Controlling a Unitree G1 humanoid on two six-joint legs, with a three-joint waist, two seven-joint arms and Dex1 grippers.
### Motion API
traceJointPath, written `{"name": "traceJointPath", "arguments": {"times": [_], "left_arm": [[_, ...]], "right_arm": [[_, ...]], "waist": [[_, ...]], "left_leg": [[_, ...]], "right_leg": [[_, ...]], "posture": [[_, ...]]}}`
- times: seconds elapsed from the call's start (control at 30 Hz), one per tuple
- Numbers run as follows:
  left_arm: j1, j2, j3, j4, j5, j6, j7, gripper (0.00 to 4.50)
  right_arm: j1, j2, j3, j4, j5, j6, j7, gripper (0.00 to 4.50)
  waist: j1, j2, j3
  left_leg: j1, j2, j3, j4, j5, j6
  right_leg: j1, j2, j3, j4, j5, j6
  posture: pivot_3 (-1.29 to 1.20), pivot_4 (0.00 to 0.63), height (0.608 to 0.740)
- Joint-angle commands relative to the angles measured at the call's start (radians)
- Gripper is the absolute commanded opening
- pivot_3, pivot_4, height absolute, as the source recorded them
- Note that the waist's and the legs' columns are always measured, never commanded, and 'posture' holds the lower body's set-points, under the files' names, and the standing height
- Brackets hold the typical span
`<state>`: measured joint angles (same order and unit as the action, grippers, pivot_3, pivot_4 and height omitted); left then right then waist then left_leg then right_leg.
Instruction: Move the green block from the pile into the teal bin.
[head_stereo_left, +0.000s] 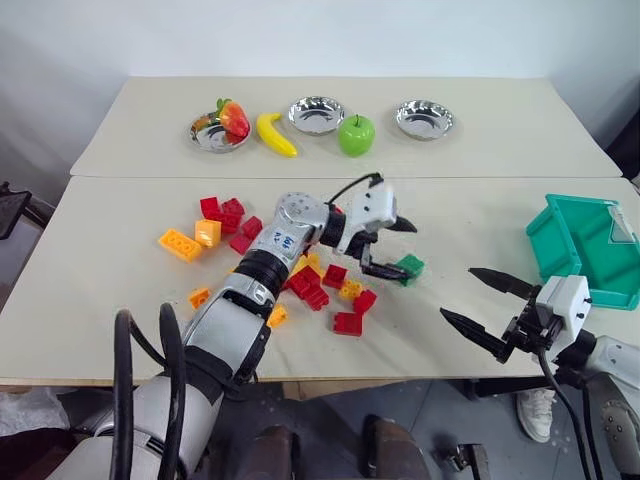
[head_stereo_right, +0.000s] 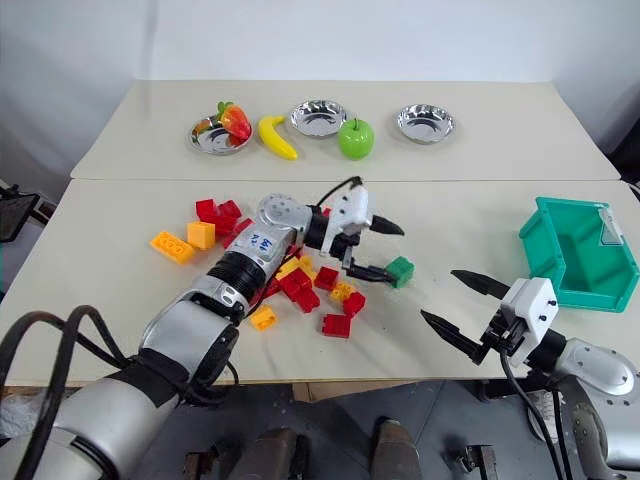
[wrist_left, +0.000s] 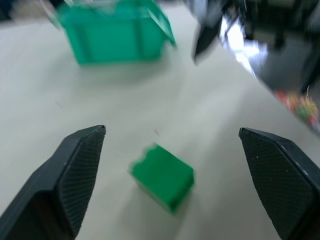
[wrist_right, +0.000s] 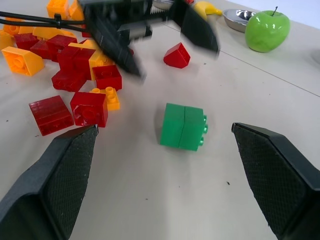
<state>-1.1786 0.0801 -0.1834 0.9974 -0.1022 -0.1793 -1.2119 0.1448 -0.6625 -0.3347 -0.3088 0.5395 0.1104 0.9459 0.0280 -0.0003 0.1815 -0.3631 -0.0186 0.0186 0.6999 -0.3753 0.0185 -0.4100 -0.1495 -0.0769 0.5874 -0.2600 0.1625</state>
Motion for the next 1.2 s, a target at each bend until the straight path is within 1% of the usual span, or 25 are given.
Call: {"name": "traceJointPath", "arguments": {"times": [0.03, 0.1, 0.17, 0.2, 0.23, 0.27, 0.33, 0.37, 0.47, 0.57, 0.67, 0.7, 0.8, 0.87, 0.97, 1.07, 1.2], "left_arm": [[0.075, 0.076, 0.105, -0.158, -0.118, -0.001, -0.075, 4.48], [0.173, 0.149, 0.158, -0.305, -0.169, 0.003, -0.094, 4.48], [0.329, 0.263, 0.212, -0.491, -0.205, -0.012, -0.114, 4.48], [0.404, 0.316, 0.232, -0.584, -0.225, 0.025, -0.118, 4.48], [0.464, 0.357, 0.242, -0.663, -0.241, 0.061, -0.113, 4.48], [0.501, 0.38, 0.244, -0.72, -0.252, 0.094, -0.102, 4.48], [0.672, 0.49, 0.334, -0.889, -0.319, 0.187, -0.082, 4.48], [0.742, 0.53, 0.376, -0.949, -0.343, 0.218, -0.069, 4.48], [0.86, 0.59, 0.434, -1.057, -0.374, 0.262, -0.032, 4.48], [0.96, 0.627, 0.48, -1.136, -0.4, 0.294, -0.005, 4.48], [1.057, 0.639, 0.499, -1.217, -0.432, 0.331, 0.009, 4.48], [1.07, 0.64, 0.498, -1.232, -0.436, 0.337, 0.017, 4.48], [1.095, 0.631, 0.49, -1.266, -0.458, 0.359, 0.035, 4.48], [1.103, 0.63, 0.489, -1.27, -0.457, 0.354, 0.039, 4.48], [1.124, 0.632, 0.494, -1.261, -0.455, 0.344, 0.036, 4.48], [1.161, 0.632, 0.502, -1.256, -0.451, 0.33, 0.032, 4.48], [1.192, 0.629, 0.505, -1.271, -0.456, 0.329, 0.044, 4.48]], "right_arm": [[-0.01, -0.016, -0.04, -0.016, 0.028, 0.003, 0.002, 4.5], [-0.017, -0.027, -0.051, -0.008, 0.037, 0.01, 0.012, 4.5], [-0.03, -0.051, -0.068, 0.032, 0.041, 0.009, 0.042, 4.5], [-0.034, -0.064, -0.077, 0.051, 0.054, 0.02, 0.061, 4.5], [-0.039, -0.072, -0.083, 0.07, 0.053, 0.014, 0.073, 4.5], [-0.042, -0.078, -0.09, 0.084, 0.054, 0.007, 0.083, 4.5], [-0.077, -0.117, -0.084, 0.185, 0.019, -0.033, 0.142, 4.5], [-0.098, -0.13, -0.078, 0.219, 0.019, -0.028, 0.162, 4.5], [-0.169, -0.153, -0.041, 0.274, 0.004, -0.038, 0.204, 4.5], [-0.288, -0.173, 0.045, 0.313, -0.027, -0.03, 0.258, 4.5], [-0.478, -0.211, 0.211, 0.379, -0.116, -0.014, 0.369, 4.5], [-0.511, -0.217, 0.238, 0.399, -0.133, -0.019, 0.392, 4.5], [-0.739, -0.215, 0.41, 0.497, -0.26, -0.033, 0.498, 4.5], [-0.826, -0.208, 0.489, 0.554, -0.318, -0.042, 0.552, 4.5], [-0.946, -0.159, 0.578, 0.673, -0.398, -0.119, 0.598, 4.5], [-1.066, -0.099, 0.678, 0.824, -0.51, -0.22, 0.627, 4.5], [-1.171, -0.031, 0.752, 1.023, -0.619, -0.362, 0.596, 4.5]], "waist": [[-0.006, 0.0, 0.0], [-0.01, 0.001, 0.0], [-0.02, 0.002, -0.001], [-0.03, 0.002, -0.001], [-0.029, 0.002, -0.001], [-0.029, 0.002, -0.001], [-0.019, 0.001, -0.001], [-0.013, 0.001, -0.001], [-0.005, 0.001, -0.001], [-0.005, 0.002, -0.001], [-0.016, 0.005, 0.001], [-0.022, 0.005, 0.001], [-0.028, 0.006, 0.001], [-0.031, 0.006, 0.001], [-0.032, 0.006, 0.001], [-0.041, 0.006, 0.002], [-0.049, 0.006, 0.002]], "left_leg": [[0.0, 0.0, 0.0, 0.0, 0.0, 0.0], [0.001, 0.001, 0.001, -0.001, 0.0, 0.0], [0.002, 0.002, 0.001, -0.001, 0.0, 0.0], [0.003, 0.002, 0.001, -0.001, 0.0, -0.001], [0.004, 0.003, 0.0, -0.002, 0.0, -0.001], [0.004, 0.003, -0.003, -0.002, 0.0, -0.001], [0.003, 0.002, -0.005, 0.0, 0.0, -0.001], [0.003, 0.002, -0.006, 0.001, -0.001, -0.001], [0.003, 0.003, -0.01, 0.002, -0.001, 0.0], [0.005, 0.003, -0.01, 0.002, -0.001, -0.001], [0.007, 0.004, -0.008, 0.001, -0.001, -0.002], [0.007, 0.003, -0.008, 0.001, -0.001, -0.002], [0.007, 0.004, -0.008, 0.0, -0.001, -0.002], [0.006, 0.004, -0.008, 0.0, -0.001, -0.003], [0.005, 0.004, -0.008, 0.0, -0.001, -0.003], [0.004, 0.003, -0.007, 0.0, -0.002, -0.003], [0.004, 0.004, -0.008, -0.001, -0.002, -0.003]], "right_leg": [[0.0, 0.0, 0.0, 0.0, 0.0, 0.0], [0.0, 0.0, 0.0, 0.001, 0.0, 0.0], [0.0, 0.0, 0.0, 0.001, 0.0, 0.0], [0.0, 0.0, 0.0, 0.002, 0.0, 0.0], [0.0, 0.0, 0.0, 0.002, 0.0, -0.001], [0.0, 0.0, 0.0, 0.002, -0.001, -0.001], [0.002, 0.0, -0.001, 0.002, -0.001, -0.001], [0.002, -0.001, -0.001, 0.002, 0.0, -0.001], [0.003, -0.002, 0.0, 0.001, 0.0, -0.001], [0.005, -0.002, 0.0, 0.001, 0.0, -0.002], [0.004, -0.001, 0.0, 0.001, 0.001, -0.003], [0.004, -0.001, 0.001, 0.002, 0.001, -0.003], [0.003, 0.0, 0.0, 0.002, 0.0, -0.004], [0.001, 0.0, 0.0, 0.003, 0.0, -0.004], [0.001, 0.0, -0.001, 0.002, 0.0, -0.004], [0.0, 0.0, -0.001, 0.002, 0.0, -0.004], [0.0, 0.0, -0.001, 0.002, 0.0, -0.005]], "posture": [[0.0, 0.15, 0.74], [0.0, 0.15, 0.74], [0.0, 0.15, 0.74], [0.0, 0.15, 0.74], [0.0, 0.15, 0.74], [0.0, 0.15, 0.74], [0.0, 0.15, 0.74], [0.0, 0.15, 0.74], [0.0, 0.15, 0.74], [0.0, 0.15, 0.74], [0.0, 0.15, 0.74], [0.0, 0.15, 0.74], [0.0, 0.15, 0.74], [0.0, 0.15, 0.74], [0.0, 0.15, 0.74], [0.0, 0.15, 0.74], [0.0, 0.15, 0.74]]}}
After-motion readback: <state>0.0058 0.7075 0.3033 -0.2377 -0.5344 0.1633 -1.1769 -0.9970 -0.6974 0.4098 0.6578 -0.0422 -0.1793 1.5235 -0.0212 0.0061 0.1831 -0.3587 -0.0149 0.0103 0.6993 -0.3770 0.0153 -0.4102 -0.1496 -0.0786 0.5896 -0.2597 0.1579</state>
